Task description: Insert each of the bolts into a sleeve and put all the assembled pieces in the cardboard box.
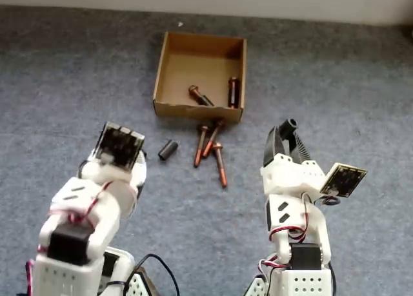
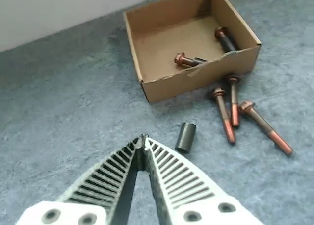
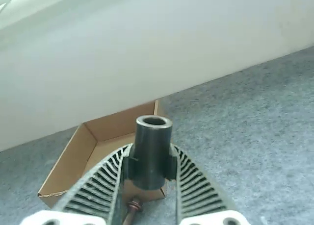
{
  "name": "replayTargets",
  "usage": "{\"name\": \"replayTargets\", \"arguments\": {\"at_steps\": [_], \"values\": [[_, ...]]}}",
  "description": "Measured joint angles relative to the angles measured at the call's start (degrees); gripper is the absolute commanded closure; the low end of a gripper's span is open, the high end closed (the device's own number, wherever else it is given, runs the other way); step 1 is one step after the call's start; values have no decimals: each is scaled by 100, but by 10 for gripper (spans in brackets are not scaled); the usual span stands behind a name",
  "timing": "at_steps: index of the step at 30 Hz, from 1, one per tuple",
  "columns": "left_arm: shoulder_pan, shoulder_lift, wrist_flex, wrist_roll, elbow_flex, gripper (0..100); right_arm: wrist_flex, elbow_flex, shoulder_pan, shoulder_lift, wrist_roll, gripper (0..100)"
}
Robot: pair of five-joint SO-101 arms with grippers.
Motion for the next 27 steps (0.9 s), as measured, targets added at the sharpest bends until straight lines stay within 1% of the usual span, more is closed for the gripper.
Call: {"name": "replayTargets", "arguments": {"at_steps": [7,11,13,17,23,27], "values": [[633,2813,0,0,-1292,963,0,0,0,0,0,994],[835,4387,0,132,-2084,880,0,0,0,0,0,994],[835,5152,0,334,-2532,854,0,0,0,0,0,994],[818,6532,0,791,-3411,853,0,0,0,0,0,994],[853,8237,0,905,-4563,853,0,0,0,0,0,994],[853,9143,0,923,-5196,853,0,0,0,0,0,994]]}}
